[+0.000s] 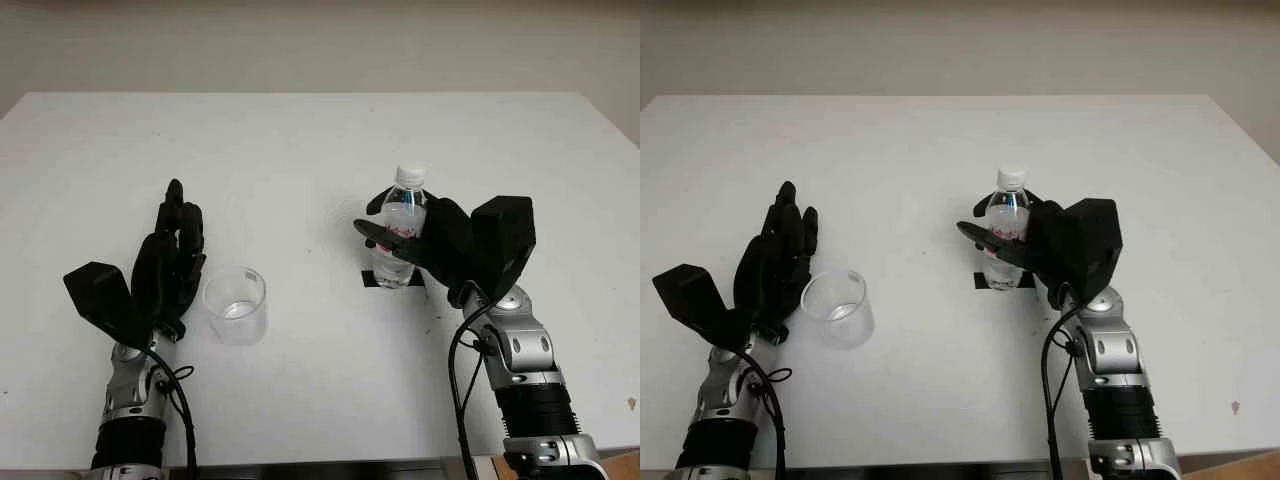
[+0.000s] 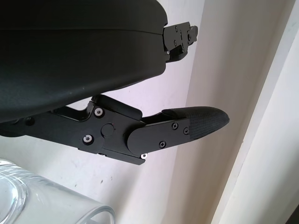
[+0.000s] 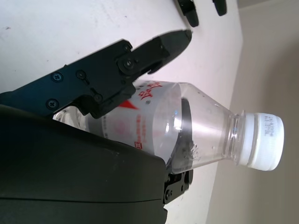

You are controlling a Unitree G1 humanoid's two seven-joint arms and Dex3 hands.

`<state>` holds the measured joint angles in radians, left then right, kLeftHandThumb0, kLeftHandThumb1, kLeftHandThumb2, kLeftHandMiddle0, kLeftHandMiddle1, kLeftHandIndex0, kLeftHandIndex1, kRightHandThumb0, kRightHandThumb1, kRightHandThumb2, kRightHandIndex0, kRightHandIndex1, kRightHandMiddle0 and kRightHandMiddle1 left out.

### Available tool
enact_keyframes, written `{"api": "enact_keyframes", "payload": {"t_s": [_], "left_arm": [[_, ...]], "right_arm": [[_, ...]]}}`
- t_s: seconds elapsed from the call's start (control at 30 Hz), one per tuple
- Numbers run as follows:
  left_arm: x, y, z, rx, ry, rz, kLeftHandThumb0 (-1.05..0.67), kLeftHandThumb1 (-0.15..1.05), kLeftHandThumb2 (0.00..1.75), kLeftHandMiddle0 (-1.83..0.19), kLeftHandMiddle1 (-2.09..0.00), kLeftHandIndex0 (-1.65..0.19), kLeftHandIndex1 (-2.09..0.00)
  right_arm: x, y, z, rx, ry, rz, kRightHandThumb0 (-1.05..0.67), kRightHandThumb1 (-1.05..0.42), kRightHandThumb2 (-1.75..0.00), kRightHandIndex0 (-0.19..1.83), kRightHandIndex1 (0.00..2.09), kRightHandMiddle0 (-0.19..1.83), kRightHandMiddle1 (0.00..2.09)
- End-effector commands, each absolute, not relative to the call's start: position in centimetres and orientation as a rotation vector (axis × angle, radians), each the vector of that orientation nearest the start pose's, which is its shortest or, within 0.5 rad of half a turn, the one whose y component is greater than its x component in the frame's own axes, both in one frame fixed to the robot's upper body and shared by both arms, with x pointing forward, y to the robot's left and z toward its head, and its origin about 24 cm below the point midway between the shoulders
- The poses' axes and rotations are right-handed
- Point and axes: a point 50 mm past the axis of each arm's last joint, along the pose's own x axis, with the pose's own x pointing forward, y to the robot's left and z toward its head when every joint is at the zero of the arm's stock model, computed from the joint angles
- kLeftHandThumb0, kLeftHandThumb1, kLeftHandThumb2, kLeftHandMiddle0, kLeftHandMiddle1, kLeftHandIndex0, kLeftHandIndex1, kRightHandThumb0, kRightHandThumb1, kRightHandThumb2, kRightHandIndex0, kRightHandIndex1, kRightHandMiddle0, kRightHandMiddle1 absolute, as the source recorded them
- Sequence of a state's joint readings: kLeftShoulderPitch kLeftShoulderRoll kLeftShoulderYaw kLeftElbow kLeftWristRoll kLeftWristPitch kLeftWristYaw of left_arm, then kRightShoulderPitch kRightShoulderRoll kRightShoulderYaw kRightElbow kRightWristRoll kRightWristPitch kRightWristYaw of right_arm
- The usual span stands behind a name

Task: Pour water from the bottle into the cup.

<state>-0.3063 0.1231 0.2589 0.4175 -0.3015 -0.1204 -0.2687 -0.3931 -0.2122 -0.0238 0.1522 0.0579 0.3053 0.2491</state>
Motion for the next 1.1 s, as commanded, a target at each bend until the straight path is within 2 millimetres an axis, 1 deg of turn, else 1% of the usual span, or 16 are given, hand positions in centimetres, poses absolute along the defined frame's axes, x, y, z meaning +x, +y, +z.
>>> {"api": "enact_keyframes", "payload": {"t_s": [0.0,0.07,0.1,0.2,0.3,0.37,0.5,0.6,0.67,0.83,0.93,1.07], "left_arm": [[30.0,21.4,4.0,-0.234,-0.042,-0.023,-0.68,1.05,0.57,0.14,-0.05,0.15,-0.06],[30.0,21.4,4.0,-0.233,-0.038,-0.022,-0.69,1.05,0.57,0.14,-0.05,0.14,-0.06],[30.0,21.5,4.0,-0.233,-0.037,-0.021,-0.69,1.05,0.57,0.14,-0.05,0.14,-0.06],[30.0,21.5,4.0,-0.230,-0.037,-0.020,-0.69,1.05,0.56,0.14,-0.06,0.14,-0.06],[30.0,21.5,4.0,-0.228,-0.038,-0.026,-0.69,1.05,0.57,0.14,-0.05,0.14,-0.06],[30.0,21.6,3.9,-0.228,-0.037,-0.029,-0.69,1.05,0.57,0.15,-0.05,0.15,-0.05],[30.0,21.5,3.9,-0.230,-0.035,-0.024,-0.68,1.05,0.57,0.14,-0.06,0.14,-0.06],[30.1,21.6,3.9,-0.231,-0.035,-0.024,-0.69,1.05,0.57,0.14,-0.05,0.14,-0.06],[30.1,21.6,3.9,-0.231,-0.034,-0.023,-0.69,1.05,0.56,0.14,-0.05,0.14,-0.06],[30.1,21.6,4.0,-0.225,-0.033,-0.027,-0.70,1.05,0.55,0.14,-0.05,0.14,-0.06],[30.1,21.6,4.0,-0.222,-0.032,-0.029,-0.70,1.05,0.57,0.14,-0.05,0.14,-0.05],[30.2,21.6,4.0,-0.228,-0.033,-0.029,-0.70,1.05,0.57,0.14,-0.05,0.14,-0.05]], "right_arm": [[32.2,-16.7,9.4,-0.194,0.064,0.270,-0.69,-0.92,-0.05,-0.16,1.60,-0.17,1.70],[31.9,-16.8,9.6,-0.204,0.055,0.280,-0.72,-0.91,-0.05,-0.18,1.24,-0.19,1.40],[31.8,-16.9,9.6,-0.202,0.053,0.284,-0.73,-0.90,-0.05,-0.19,1.02,-0.19,1.19],[31.3,-17.4,9.7,-0.198,0.045,0.289,-0.76,-0.90,-0.05,-0.19,0.66,-0.19,0.84],[31.0,-17.8,9.5,-0.188,0.045,0.288,-0.77,-0.89,-0.05,-0.12,0.34,-0.11,0.53],[30.8,-18.0,9.5,-0.184,0.050,0.287,-0.77,-0.89,-0.05,-0.09,0.20,-0.07,0.38],[30.5,-18.4,9.2,-0.184,0.065,0.288,-0.78,-0.87,-0.05,-0.10,0.10,-0.07,0.24],[30.4,-18.5,9.1,-0.183,0.062,0.294,-0.78,-0.87,-0.05,-0.13,0.07,-0.09,0.19],[30.3,-18.7,9.0,-0.187,0.058,0.302,-0.79,-0.88,-0.05,-0.17,0.03,-0.14,0.15],[30.3,-18.9,8.7,-0.176,0.041,0.338,-0.87,-0.87,-0.05,-0.19,0.00,-0.19,0.02],[30.2,-18.9,8.5,-0.182,0.026,0.348,-0.92,-0.87,-0.05,-0.19,0.00,-0.19,0.00],[30.0,-18.4,8.0,-0.163,0.013,0.348,-0.91,-0.87,-0.05,-0.19,0.00,-0.19,0.00]]}}
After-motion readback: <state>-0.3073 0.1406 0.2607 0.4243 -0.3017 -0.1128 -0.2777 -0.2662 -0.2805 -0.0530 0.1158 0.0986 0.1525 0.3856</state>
